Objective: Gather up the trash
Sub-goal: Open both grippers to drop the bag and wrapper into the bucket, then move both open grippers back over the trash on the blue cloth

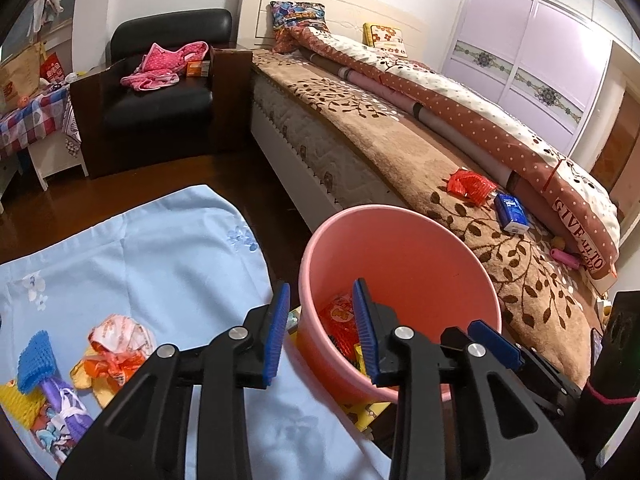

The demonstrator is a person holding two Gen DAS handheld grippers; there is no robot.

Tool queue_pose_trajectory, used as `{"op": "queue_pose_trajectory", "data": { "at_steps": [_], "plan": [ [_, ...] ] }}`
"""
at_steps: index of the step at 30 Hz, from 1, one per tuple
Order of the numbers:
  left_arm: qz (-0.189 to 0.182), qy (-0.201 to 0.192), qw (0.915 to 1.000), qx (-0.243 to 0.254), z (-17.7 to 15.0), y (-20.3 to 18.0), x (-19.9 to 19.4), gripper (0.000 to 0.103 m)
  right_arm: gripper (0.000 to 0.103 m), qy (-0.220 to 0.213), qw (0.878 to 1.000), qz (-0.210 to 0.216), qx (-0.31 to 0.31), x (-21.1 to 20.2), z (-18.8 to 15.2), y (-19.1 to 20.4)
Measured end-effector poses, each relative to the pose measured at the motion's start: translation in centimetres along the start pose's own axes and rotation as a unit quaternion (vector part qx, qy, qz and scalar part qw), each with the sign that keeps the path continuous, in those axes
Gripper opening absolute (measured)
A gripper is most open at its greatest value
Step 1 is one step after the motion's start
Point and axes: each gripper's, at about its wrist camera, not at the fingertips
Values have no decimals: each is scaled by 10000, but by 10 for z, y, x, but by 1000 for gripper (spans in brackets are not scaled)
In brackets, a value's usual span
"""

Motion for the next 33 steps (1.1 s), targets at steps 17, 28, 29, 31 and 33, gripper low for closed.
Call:
{"op": "queue_pose_trajectory", "data": {
  "at_steps": [17, 28, 29, 31, 33],
  "plan": [
    [9, -123, 9996, -258, -12, 31, -37, 33, 43, 66, 9991, 285, -297, -11, -19, 39],
    [81, -199, 9988, -444, -26, 58, -60, 33, 43, -40, 9975, 564, -416, -24, -28, 64],
    [91, -205, 9986, -474, -28, 62, -63, 33, 43, -20, 9974, 575, -443, -24, -29, 66],
    [108, -207, 9983, -534, -32, 69, -67, 33, 43, 9, 9970, 596, -485, -25, -32, 70],
    [143, -215, 9979, -591, -35, 77, -72, 33, 43, 44, 9966, 612, -544, -25, -35, 76]
  ]
}}
Point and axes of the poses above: each gripper's, at about its wrist camera, not at the fingertips, and x roughly the way its jaws point, y to its left, z to its top, and after that the axes turned 9 degrees about z, right-handed
